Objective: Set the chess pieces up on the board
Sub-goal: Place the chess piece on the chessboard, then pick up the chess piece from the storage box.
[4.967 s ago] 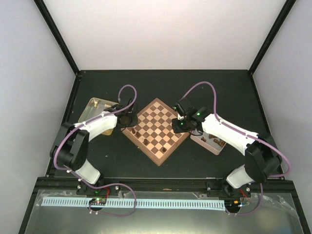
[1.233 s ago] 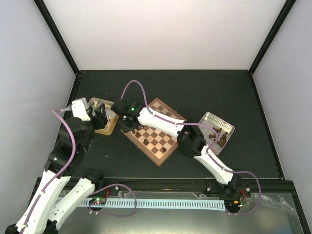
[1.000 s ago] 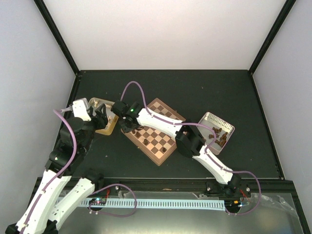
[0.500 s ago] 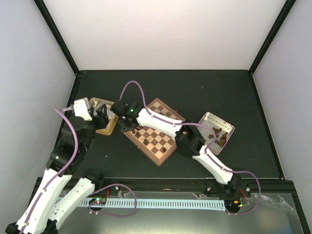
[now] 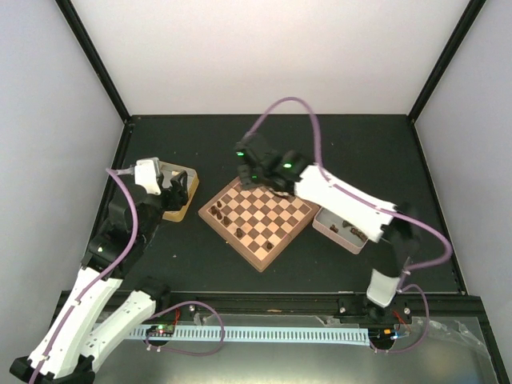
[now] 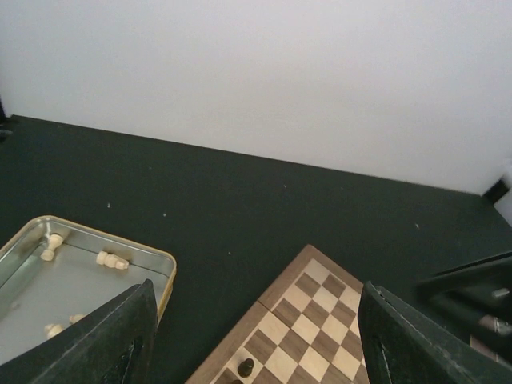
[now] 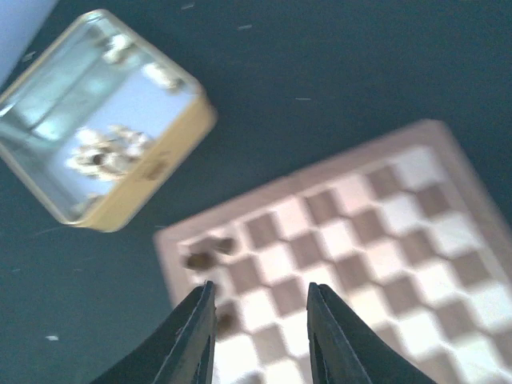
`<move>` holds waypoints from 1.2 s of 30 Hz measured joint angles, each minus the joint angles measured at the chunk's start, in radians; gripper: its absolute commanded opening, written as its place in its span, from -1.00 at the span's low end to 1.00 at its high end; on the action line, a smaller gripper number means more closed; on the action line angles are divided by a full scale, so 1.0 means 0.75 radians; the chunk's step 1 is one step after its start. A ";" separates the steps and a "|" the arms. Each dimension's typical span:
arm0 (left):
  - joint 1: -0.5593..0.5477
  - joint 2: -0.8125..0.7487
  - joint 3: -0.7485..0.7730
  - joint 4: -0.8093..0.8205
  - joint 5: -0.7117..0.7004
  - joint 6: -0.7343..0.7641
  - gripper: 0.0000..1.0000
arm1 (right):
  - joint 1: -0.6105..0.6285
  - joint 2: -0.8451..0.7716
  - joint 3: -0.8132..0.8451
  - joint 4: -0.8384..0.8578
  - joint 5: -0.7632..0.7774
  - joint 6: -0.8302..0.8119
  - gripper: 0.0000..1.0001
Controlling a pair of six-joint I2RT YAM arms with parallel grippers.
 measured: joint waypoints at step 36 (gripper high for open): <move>0.005 0.135 -0.001 0.129 0.234 0.082 0.52 | -1.131 -0.481 -1.312 0.383 -0.003 0.127 -0.59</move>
